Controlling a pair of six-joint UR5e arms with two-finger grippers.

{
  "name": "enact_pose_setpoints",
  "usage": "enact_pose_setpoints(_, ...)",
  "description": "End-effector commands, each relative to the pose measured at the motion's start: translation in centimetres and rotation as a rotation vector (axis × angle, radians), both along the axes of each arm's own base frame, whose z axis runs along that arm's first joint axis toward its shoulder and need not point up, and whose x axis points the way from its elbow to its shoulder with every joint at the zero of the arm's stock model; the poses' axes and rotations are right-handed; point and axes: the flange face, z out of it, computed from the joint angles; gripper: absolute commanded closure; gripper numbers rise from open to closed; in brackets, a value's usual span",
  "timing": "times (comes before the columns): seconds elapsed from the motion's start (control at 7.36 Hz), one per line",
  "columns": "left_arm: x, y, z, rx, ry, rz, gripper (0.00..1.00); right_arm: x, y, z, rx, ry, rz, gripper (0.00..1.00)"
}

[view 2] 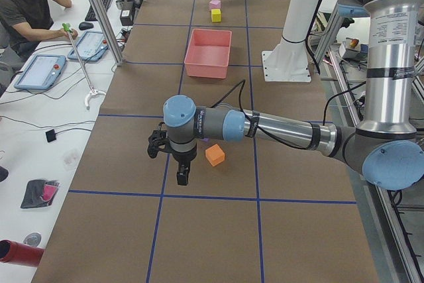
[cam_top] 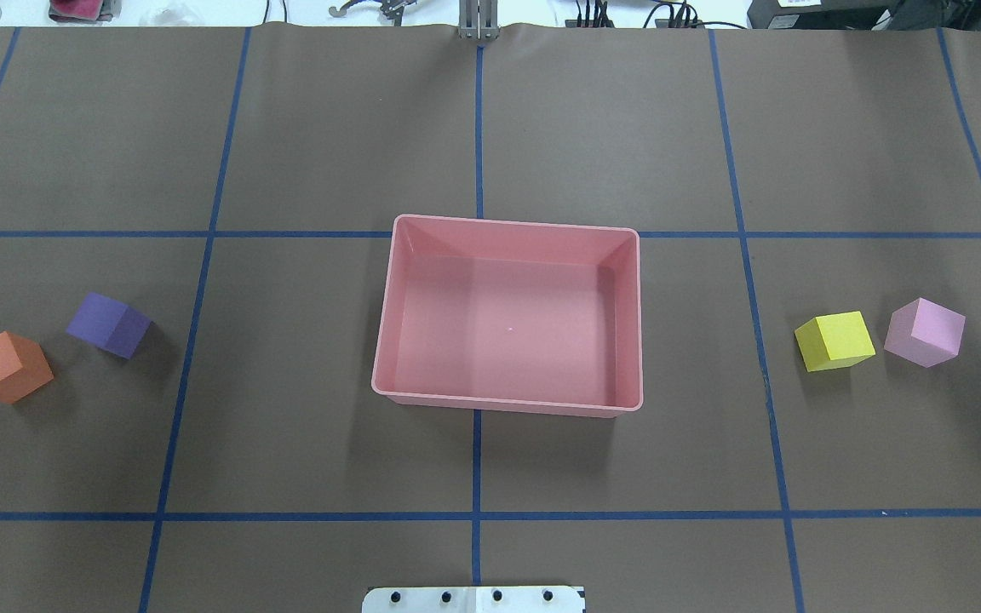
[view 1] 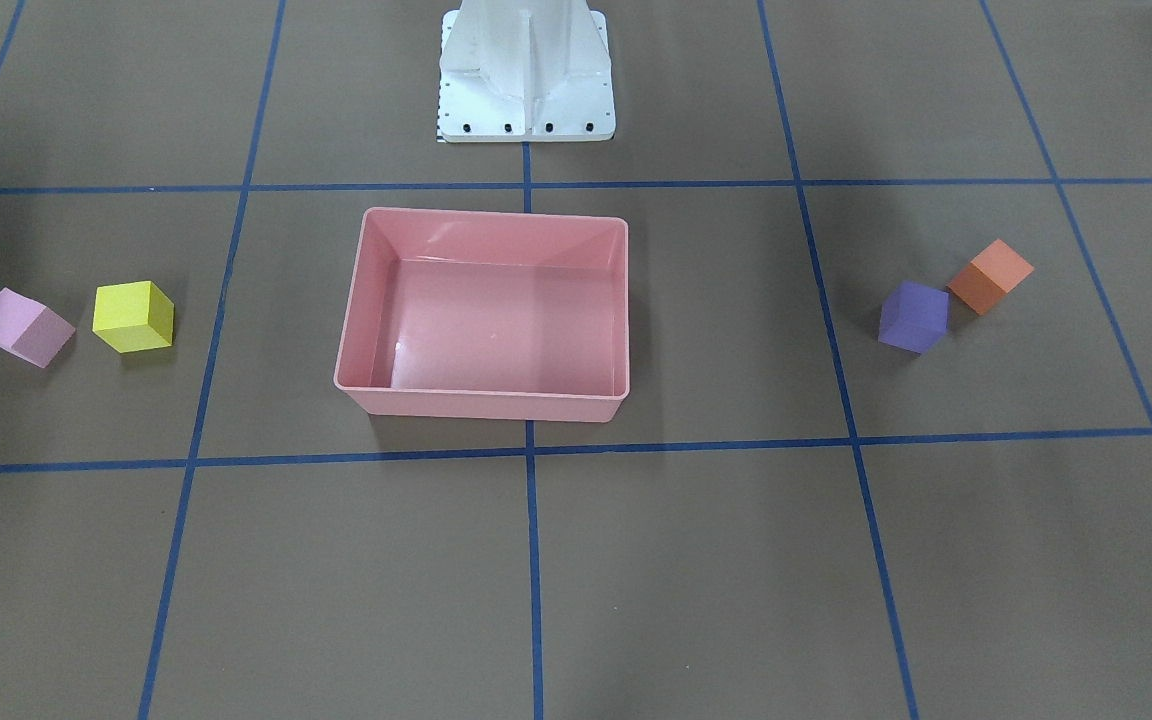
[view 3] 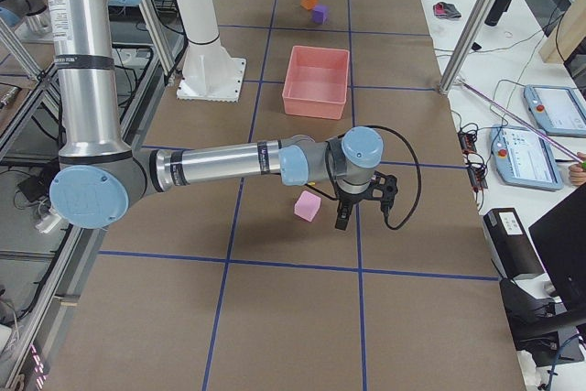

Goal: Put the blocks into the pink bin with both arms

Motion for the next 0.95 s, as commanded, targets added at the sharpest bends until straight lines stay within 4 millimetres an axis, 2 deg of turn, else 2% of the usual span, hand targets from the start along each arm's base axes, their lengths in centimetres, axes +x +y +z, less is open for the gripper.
enact_pose_setpoints(0.0, 1.1, 0.1, 1.0, 0.008, 0.006, 0.023, 0.0, 0.6, 1.7, 0.1, -0.013, 0.004, 0.008, 0.01)
enact_pose_setpoints(0.41, 1.2, 0.2, 0.8, 0.016, 0.019, 0.029, 0.0, 0.6, 3.3, 0.4, -0.012, 0.007, 0.006, 0.01)
enact_pose_setpoints(0.54, 1.6, 0.1, 0.3, 0.039, 0.024, 0.037, 0.0, 0.6, 4.1, 1.2, -0.025, -0.002, 0.0, 0.01)
enact_pose_setpoints(0.68, 1.6, 0.2, 0.4, 0.055, 0.027, 0.039, 0.0, -1.7, 4.5, 1.0, 0.029, -0.012, -0.047, 0.01)
enact_pose_setpoints(0.82, 1.8, 0.3, 0.8, 0.044, 0.025, 0.041, 0.0, -6.4, 4.7, 1.0, 0.065, 0.016, -0.14, 0.01)
